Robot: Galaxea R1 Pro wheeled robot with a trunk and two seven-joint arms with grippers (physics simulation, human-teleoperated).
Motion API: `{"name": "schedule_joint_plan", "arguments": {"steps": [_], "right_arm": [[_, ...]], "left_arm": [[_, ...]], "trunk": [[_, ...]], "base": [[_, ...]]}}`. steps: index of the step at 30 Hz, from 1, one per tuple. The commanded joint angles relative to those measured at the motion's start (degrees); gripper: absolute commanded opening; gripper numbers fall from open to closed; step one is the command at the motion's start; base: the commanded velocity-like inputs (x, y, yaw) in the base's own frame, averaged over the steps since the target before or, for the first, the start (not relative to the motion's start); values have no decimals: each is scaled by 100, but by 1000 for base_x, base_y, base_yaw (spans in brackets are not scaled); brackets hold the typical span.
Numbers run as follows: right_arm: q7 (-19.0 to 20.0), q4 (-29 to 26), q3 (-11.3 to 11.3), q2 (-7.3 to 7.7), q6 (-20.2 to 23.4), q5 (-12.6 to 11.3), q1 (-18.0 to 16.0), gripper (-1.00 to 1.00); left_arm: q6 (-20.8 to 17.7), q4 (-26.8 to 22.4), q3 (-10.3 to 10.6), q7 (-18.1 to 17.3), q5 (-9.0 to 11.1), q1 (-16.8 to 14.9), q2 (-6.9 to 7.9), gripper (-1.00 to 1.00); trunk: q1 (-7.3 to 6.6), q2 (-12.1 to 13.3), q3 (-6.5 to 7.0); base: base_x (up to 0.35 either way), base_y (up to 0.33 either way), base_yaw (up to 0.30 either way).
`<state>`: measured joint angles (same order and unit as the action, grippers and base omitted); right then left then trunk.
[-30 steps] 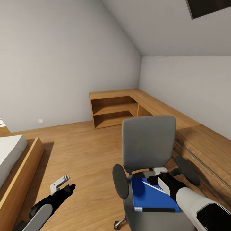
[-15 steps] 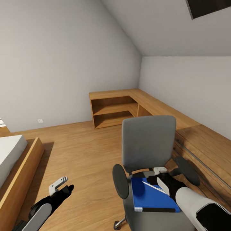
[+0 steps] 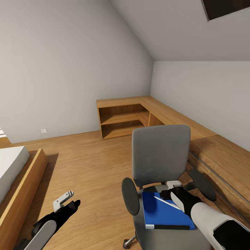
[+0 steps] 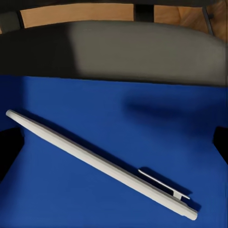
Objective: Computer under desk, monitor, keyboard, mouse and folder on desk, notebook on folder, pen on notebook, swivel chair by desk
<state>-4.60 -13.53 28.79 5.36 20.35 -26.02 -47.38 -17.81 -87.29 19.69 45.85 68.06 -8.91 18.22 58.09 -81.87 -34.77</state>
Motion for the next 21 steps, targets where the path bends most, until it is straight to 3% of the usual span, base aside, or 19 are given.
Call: {"name": "schedule_joint_plan", "arguments": {"steps": [1, 14, 21], "right_arm": [[-37, -18, 47, 6, 34, -27, -3, 100], [127, 33, 67, 38, 47, 391, 6, 100], [352, 53, 75, 233, 32, 625, 9, 100]], "left_arm": [[-12, -8, 9, 38, 22, -6, 5, 100], [-17, -8, 9, 38, 29, -6, 0, 100], [-21, -8, 9, 38, 33, -6, -3, 100]], "trunk": [[0, -3, -6], [0, -3, -6], [0, -3, -6]], "base": [[0, 0, 0], [0, 0, 0], [0, 0, 0]]}}
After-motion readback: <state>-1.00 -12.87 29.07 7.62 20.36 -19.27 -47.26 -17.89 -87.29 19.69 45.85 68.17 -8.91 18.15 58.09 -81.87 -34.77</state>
